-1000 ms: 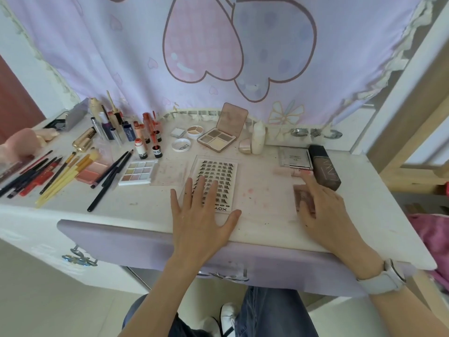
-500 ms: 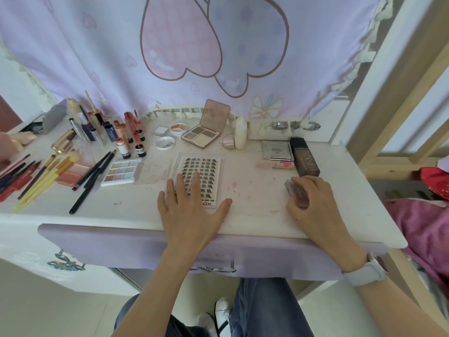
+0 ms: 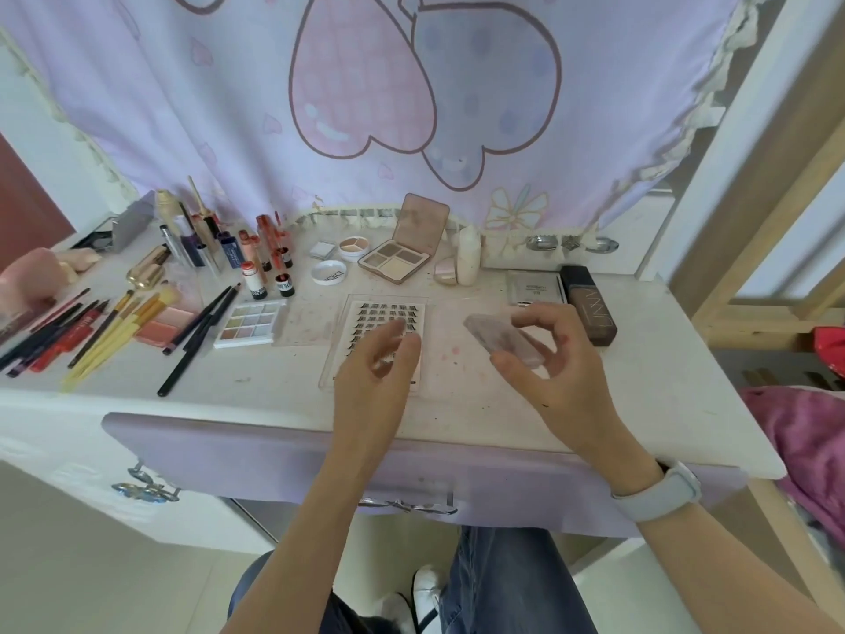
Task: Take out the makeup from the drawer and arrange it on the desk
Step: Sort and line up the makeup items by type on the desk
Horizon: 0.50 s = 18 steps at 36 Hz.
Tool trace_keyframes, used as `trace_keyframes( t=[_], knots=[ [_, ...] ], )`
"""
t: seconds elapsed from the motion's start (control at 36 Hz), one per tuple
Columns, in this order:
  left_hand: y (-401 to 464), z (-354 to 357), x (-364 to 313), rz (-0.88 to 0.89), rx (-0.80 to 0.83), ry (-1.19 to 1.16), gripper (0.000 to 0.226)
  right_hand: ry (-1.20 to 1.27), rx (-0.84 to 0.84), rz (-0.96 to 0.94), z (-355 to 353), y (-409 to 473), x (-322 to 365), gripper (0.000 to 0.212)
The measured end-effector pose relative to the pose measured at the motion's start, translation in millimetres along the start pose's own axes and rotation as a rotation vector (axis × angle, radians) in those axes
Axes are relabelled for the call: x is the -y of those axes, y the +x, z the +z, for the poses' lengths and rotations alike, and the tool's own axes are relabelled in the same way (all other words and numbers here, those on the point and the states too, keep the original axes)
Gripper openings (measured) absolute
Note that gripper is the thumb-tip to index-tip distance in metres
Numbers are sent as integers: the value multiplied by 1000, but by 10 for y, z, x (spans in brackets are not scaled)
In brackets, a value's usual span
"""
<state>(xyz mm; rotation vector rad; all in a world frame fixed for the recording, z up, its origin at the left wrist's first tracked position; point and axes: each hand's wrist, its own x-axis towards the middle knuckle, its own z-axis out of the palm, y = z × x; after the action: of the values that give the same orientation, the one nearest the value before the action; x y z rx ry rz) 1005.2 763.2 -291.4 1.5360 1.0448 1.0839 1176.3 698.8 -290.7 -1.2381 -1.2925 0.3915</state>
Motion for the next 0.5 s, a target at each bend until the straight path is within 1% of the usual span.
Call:
trace_keyframes(
  t=[0.03, 0.06, 0.08, 0.14, 0.19, 0.25, 0.31, 0.36, 0.5],
  knots=[
    [-4, -7, -46, -95, 79, -160, 34, 42, 21, -17, 57, -2, 17, 35],
    [-7, -14, -63, -168, 157, -298, 46, 88, 44, -31, 118, -9, 34, 35],
    [-12, -21, -67, -208, 220, -403, 54, 129, 69, -43, 176, -21, 49, 35],
    [-29, -38, -67, -229, 290, -519, 57, 171, 117, -68, 292, -58, 83, 32],
    [-46, -56, -48, -236, 309, -593, 55, 147, 140, -93, 389, -90, 129, 28],
    [-70, -83, -17, -243, 300, -651, 52, 93, 148, -107, 456, -114, 169, 23],
    [-88, -113, 21, -233, 260, -669, 50, 28, 169, -124, 495, -133, 191, 20],
    [-112, -141, 41, -212, 203, -664, 53, -40, 197, -132, 518, -150, 192, 17],
    [-140, -222, 49, -180, 62, -624, 51, -136, 235, -17, 576, -134, 197, 13]
  ],
)
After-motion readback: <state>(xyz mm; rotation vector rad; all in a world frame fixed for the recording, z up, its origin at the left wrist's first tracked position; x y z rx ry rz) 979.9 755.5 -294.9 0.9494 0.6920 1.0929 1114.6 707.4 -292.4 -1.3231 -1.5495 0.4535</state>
